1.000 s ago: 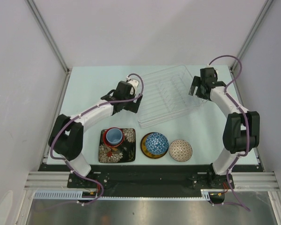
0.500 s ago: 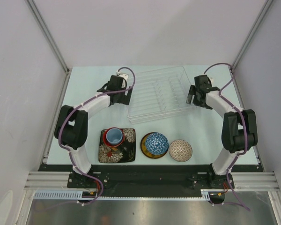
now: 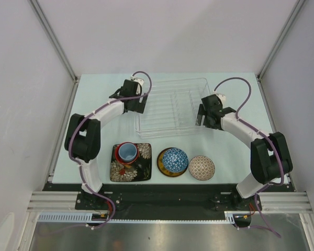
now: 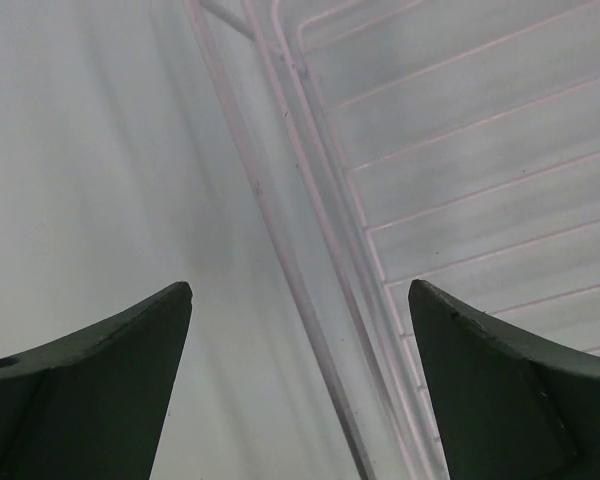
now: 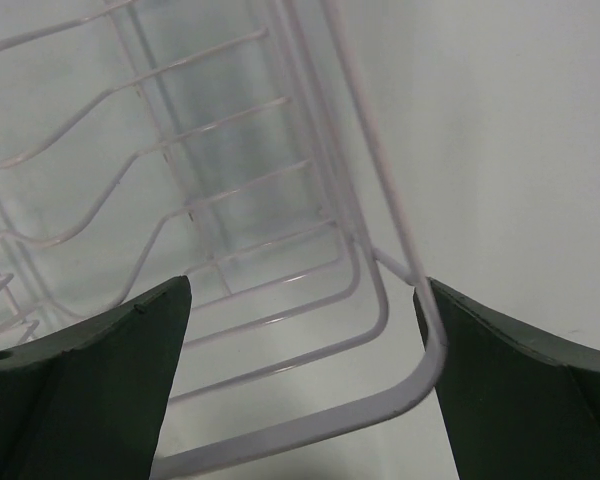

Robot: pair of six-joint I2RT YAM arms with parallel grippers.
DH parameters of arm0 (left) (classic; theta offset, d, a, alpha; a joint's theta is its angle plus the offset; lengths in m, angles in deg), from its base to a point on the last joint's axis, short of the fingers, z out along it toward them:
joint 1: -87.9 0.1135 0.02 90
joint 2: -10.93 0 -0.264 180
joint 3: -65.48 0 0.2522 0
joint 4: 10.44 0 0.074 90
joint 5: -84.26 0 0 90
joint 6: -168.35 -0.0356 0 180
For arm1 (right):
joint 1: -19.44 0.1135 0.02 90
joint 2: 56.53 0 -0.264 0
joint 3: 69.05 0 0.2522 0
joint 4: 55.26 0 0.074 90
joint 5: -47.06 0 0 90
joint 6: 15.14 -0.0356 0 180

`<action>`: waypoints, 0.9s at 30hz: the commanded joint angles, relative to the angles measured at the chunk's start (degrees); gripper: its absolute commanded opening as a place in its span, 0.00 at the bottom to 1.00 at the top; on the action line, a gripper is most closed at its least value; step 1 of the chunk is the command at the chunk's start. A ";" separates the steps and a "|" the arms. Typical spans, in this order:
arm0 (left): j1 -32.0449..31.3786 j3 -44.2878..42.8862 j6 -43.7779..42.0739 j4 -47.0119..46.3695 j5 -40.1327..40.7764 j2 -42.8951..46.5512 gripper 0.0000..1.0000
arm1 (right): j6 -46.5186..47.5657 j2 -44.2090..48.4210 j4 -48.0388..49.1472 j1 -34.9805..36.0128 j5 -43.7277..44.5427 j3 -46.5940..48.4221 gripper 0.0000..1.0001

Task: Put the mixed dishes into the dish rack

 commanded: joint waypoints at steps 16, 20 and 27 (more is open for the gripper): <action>0.39 -19.99 -1.71 4.72 -8.16 -7.83 0.93 | -4.50 2.73 1.77 3.84 1.26 -1.77 1.00; 0.39 -25.98 -0.92 7.53 -9.49 -10.73 0.93 | -4.15 5.80 1.86 3.66 1.00 -1.77 1.00; 1.53 -26.87 -2.15 8.42 -8.08 -7.41 0.93 | -1.78 10.46 1.77 3.66 -0.75 -1.77 1.00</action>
